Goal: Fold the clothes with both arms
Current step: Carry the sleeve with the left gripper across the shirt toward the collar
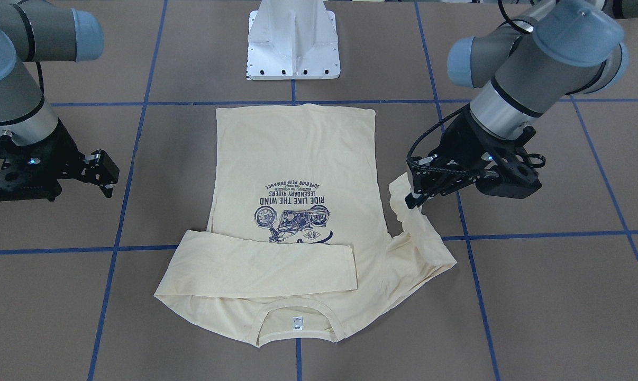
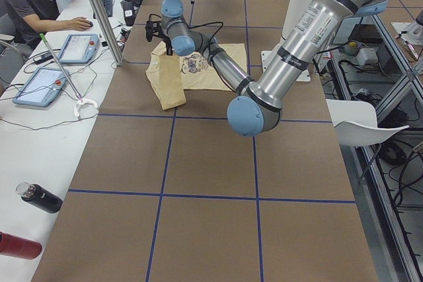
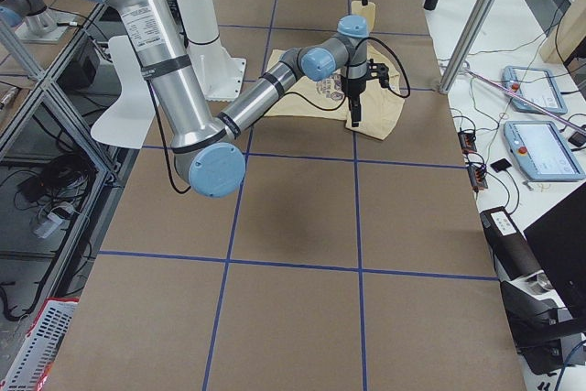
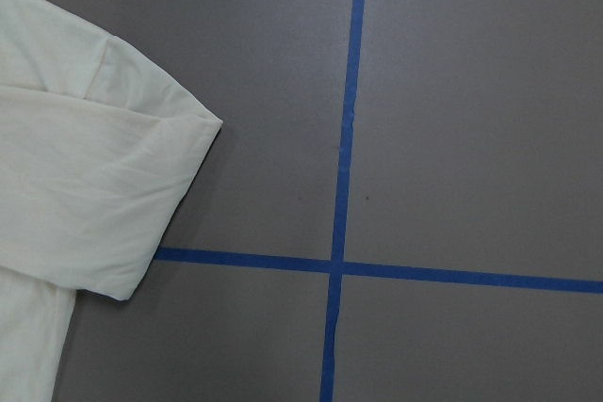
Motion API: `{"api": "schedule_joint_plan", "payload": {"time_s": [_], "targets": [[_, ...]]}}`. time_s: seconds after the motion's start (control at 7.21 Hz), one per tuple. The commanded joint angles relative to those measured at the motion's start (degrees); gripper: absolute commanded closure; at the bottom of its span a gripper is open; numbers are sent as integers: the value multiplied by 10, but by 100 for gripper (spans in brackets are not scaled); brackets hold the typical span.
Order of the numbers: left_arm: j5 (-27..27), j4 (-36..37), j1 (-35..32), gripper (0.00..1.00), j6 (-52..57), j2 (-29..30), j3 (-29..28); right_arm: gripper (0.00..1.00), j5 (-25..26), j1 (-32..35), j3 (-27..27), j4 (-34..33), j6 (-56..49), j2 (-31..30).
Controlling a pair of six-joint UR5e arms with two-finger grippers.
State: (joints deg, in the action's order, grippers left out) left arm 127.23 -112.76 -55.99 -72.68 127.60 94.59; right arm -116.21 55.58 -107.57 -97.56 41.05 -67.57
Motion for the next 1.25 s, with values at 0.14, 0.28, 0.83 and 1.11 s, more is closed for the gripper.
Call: {"api": "schedule_joint_plan", "payload": {"time_s": [0.14,0.28,0.83,1.11], "targets": [[1,-1,28,100,-61,69,-12,0,-2,1,1,0,0,-5],[1,-2,42,100,-77,83,-12,0,-2,1,2,0,0,-5],[-1,-62,72,100,-104,99,-77,0,-1,1,4,0,0,-5],[-4,-108,72,100,-111,110,-127,0,-1,1,4,0,0,-6]]}}
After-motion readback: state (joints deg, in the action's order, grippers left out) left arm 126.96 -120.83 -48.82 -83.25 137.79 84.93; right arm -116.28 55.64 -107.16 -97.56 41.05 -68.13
